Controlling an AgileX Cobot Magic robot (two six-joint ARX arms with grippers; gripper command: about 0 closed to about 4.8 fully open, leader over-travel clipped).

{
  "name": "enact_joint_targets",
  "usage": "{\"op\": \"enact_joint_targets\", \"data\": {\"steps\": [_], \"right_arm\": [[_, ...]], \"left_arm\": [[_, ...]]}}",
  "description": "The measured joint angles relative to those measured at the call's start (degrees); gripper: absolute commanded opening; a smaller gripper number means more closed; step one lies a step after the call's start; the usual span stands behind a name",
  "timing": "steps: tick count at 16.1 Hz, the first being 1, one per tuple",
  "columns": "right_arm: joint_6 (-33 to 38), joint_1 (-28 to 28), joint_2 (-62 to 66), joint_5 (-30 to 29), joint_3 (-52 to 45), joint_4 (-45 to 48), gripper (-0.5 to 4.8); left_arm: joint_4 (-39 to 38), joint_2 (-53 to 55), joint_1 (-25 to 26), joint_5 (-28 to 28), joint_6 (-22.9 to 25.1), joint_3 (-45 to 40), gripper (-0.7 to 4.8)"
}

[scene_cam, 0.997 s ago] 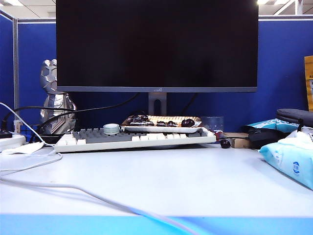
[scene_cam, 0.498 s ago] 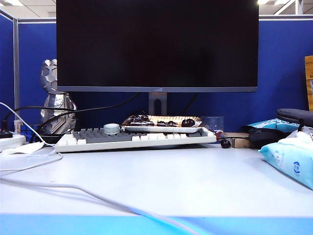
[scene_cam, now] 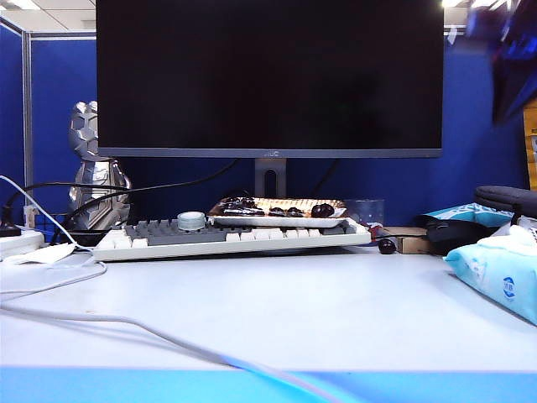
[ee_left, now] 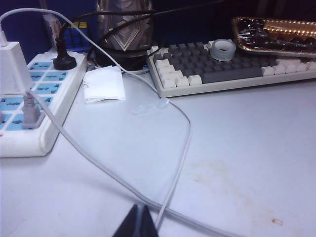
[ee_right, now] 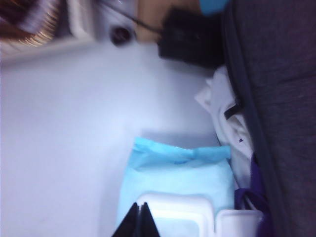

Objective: Pull out a wet wipe from the sky blue wet wipes packet and place it on the table.

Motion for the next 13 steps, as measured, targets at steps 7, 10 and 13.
{"op": "enact_joint_targets", "data": {"steps": [7,10,13], "right_arm": [[-0.44,0.09,12.81,-0.35,1.44,-8.28,3.23],[-0.28,0.09,14.05,-0.37,1.40,-10.60,3.23],[-0.28,0.09,14.03,-0.37,1.51,-12.74,3.23]], "left_arm": [[0.00,0.00,0.00,0.00,0.00,0.00,-0.03],[0.00,0.00,0.00,0.00,0.00,0.00,-0.03],[0.00,0.00,0.00,0.00,0.00,0.00,-0.03]]}}
